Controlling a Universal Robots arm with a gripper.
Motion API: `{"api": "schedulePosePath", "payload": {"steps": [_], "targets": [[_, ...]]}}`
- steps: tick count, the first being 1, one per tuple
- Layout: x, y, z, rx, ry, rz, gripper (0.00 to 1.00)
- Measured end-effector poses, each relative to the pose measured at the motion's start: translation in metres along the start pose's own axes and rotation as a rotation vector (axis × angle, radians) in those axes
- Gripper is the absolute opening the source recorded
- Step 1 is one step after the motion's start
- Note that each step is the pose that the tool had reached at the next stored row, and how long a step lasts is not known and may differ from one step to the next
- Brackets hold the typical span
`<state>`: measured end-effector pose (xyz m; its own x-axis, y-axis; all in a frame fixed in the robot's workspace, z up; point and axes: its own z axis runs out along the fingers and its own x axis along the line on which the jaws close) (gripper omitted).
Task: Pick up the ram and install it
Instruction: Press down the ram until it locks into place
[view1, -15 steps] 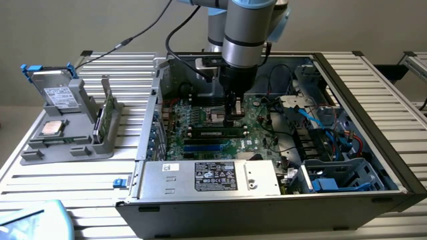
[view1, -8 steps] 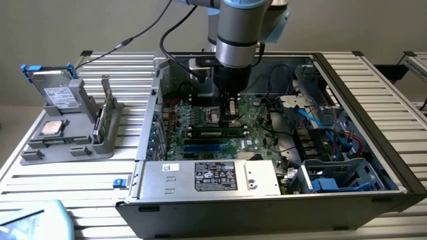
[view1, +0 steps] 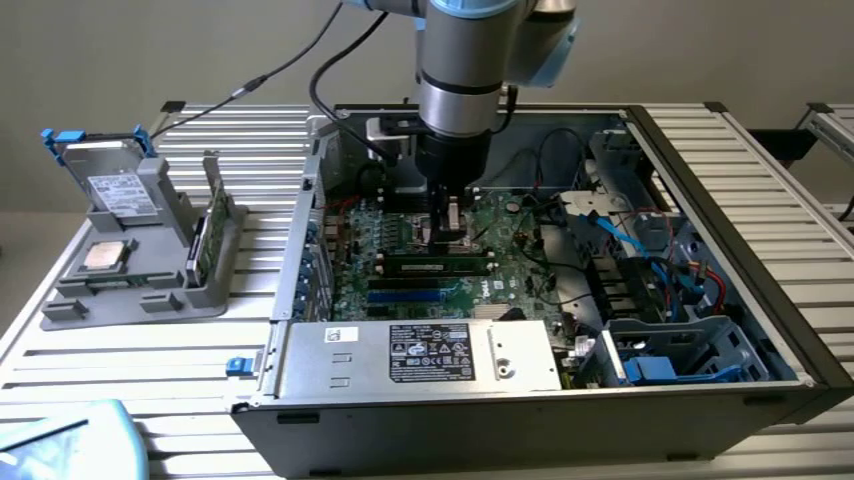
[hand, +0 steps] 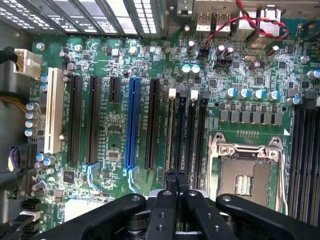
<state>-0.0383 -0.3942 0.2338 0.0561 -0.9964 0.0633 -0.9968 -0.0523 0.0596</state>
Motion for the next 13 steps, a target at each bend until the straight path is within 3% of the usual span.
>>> {"api": "schedulePosePath", "payload": {"steps": [13], "targets": [[-0.002,0.0172,0.0034,0.0008,0.0045,0.0,0.1]]}}
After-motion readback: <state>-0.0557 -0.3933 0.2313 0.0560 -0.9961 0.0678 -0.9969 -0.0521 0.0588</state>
